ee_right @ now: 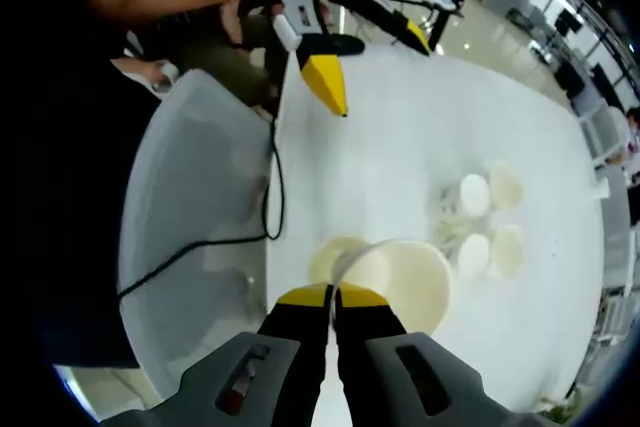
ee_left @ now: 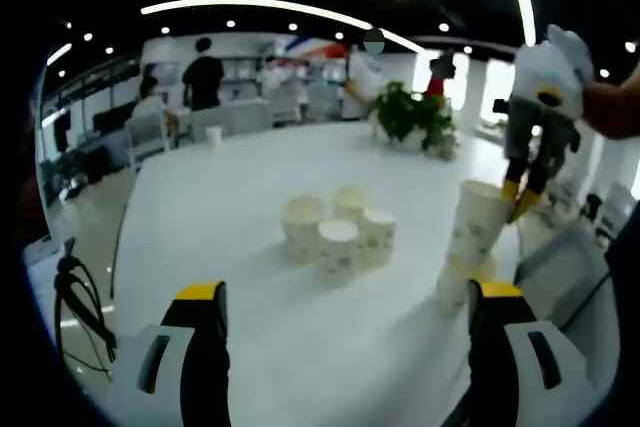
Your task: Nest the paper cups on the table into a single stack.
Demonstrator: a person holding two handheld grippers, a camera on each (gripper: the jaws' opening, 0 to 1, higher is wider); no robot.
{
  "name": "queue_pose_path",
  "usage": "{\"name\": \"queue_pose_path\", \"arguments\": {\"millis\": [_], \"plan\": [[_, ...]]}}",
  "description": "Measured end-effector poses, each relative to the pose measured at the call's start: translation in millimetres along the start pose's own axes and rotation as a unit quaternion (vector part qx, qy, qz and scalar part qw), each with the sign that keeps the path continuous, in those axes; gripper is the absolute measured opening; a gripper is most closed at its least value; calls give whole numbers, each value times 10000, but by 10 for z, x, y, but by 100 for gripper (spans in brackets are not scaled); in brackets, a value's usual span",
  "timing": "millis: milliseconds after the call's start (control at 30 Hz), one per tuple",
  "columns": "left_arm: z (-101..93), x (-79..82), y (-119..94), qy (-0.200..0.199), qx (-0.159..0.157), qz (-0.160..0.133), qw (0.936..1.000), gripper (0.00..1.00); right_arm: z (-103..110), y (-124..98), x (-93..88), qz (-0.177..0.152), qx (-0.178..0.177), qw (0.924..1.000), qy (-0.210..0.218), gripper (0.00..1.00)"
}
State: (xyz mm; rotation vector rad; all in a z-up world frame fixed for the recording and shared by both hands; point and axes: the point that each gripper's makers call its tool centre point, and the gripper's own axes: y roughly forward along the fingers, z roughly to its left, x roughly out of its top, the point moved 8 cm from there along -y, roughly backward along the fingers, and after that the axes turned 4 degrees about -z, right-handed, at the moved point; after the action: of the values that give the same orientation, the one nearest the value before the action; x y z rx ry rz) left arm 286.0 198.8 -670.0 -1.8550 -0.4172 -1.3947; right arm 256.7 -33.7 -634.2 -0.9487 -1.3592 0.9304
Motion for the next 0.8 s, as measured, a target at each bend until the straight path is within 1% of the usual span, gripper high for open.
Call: {"name": "queue_pose_path", "arguments": {"millis": [267,433,800], "plan": [[-23,-23,5,-14,-26,15,10000,98,23,26,-8,-8,4,10000,31,0],[-22,-16,4,-24,-20,-16,10000,98,55,-29,1,-69,-31,10000,45,0],[-28,-23,6,-34,3,-29,10000,98,68,51,-80,-12,12,9999,147,0]]}}
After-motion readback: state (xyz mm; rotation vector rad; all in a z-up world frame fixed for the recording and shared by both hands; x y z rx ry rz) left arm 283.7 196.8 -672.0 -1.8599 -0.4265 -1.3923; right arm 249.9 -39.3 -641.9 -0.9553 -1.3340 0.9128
